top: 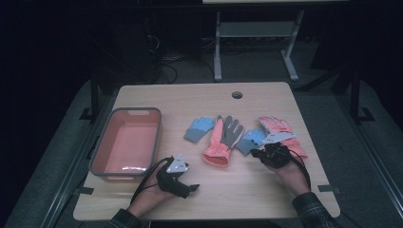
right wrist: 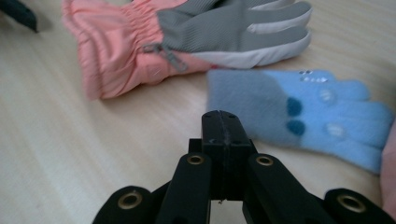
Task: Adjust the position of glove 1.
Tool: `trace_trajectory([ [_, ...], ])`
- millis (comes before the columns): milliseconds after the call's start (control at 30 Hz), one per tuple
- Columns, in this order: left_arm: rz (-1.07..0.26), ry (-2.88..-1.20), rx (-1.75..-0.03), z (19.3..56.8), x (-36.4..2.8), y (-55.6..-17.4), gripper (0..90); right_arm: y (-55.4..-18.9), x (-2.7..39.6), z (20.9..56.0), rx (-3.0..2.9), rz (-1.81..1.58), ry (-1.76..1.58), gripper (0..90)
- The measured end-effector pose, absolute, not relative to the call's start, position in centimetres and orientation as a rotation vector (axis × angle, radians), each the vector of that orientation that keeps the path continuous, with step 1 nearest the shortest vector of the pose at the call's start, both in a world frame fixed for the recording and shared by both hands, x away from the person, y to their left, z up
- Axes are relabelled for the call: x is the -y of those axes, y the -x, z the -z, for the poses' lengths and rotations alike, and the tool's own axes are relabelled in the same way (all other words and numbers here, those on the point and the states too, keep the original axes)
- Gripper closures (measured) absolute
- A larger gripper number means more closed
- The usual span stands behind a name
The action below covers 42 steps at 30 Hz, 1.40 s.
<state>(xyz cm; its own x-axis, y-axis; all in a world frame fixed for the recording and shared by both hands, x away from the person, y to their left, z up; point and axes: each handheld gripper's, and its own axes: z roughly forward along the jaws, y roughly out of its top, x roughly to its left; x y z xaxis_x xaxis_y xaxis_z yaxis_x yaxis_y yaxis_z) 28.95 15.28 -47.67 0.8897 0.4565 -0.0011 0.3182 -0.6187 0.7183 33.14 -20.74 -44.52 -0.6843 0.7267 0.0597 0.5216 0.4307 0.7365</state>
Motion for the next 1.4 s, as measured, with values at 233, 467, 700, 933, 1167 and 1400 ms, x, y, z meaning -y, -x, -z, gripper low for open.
trace_trajectory([
  [233,-0.230,-2.290,-0.556,47.6,-15.3,-28.9,12.8,-35.0,20.4,44.6,-2.408,-1.089,-1.099,90.0],
  [467,-0.227,-2.288,-0.559,47.7,-15.3,-28.9,12.8,-36.6,19.5,45.2,-2.416,-1.089,-1.107,90.0],
  [700,-0.225,-2.285,-0.562,47.7,-15.3,-28.8,12.8,-37.9,19.0,45.7,-2.423,-1.069,-1.119,90.0],
  [933,-0.226,-2.286,-0.562,47.7,-15.4,-28.8,12.8,-38.7,19.2,46.3,-2.428,-1.057,-1.141,90.0],
  [1167,-0.230,-2.287,-0.560,47.7,-15.4,-28.8,12.8,-38.4,19.2,46.4,-2.455,-1.050,-1.139,90.0],
  [1400,-0.228,-2.285,-0.562,47.7,-15.5,-28.7,12.8,-37.2,19.4,46.4,-2.492,-1.039,-1.103,90.0],
])
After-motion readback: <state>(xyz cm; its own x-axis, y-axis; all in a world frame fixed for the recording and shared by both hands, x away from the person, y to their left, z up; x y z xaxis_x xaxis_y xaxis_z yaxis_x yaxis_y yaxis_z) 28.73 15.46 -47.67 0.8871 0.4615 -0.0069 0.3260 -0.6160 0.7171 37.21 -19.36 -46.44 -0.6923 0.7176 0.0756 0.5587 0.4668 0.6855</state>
